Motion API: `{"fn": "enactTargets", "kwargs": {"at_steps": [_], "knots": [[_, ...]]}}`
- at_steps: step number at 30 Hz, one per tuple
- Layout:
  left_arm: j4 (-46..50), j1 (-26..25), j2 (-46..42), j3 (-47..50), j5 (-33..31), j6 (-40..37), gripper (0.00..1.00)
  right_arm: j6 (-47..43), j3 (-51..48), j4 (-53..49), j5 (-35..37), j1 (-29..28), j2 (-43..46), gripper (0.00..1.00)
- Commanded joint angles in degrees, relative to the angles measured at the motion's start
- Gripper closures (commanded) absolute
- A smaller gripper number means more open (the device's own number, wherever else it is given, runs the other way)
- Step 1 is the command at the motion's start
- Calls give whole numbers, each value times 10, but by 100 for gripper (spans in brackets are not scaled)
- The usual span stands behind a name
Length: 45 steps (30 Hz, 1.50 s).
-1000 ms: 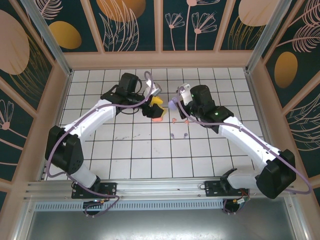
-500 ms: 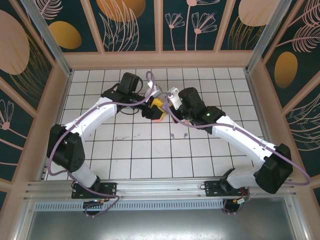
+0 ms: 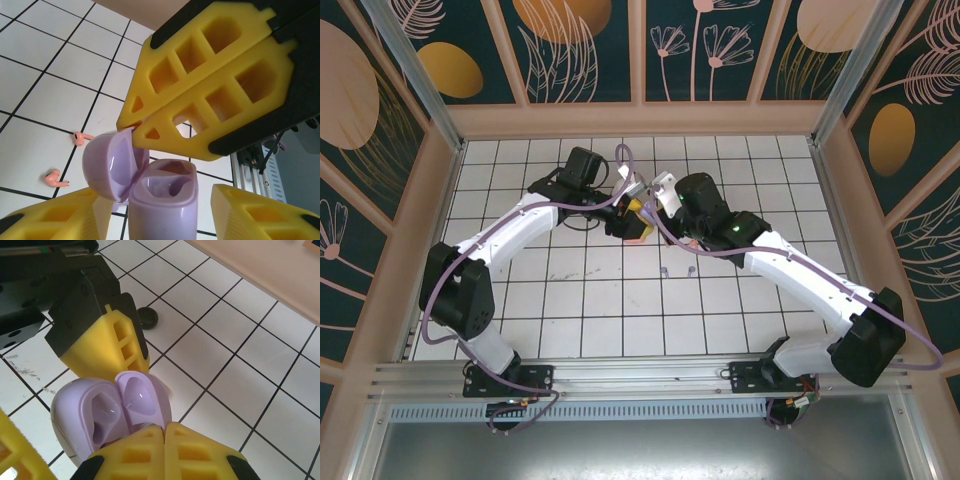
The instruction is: Insert wireless bluetooth earbuds into charging case
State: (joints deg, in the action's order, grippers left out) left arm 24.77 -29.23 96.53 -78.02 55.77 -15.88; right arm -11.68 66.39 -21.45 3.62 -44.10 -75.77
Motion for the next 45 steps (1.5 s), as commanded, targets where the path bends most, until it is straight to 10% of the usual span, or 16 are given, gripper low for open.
{"fn": "enactTargets", "kwargs": {"at_steps": [1, 11, 30, 45], "knots": [[11, 2, 7, -20, 24, -11, 49, -4, 19, -3, 4, -6, -3, 100], [1, 2, 5, -23, 24, -6, 50, -8, 20, -9, 7, -6, -8, 100], [-42, 2, 3, -3, 45, 20, 98, -8, 35, -8, 23, -5, -11, 100], [-166, 2, -37, 92, 34, 80, 100, 17, 84, -44, -7, 28, 14, 70]]}}
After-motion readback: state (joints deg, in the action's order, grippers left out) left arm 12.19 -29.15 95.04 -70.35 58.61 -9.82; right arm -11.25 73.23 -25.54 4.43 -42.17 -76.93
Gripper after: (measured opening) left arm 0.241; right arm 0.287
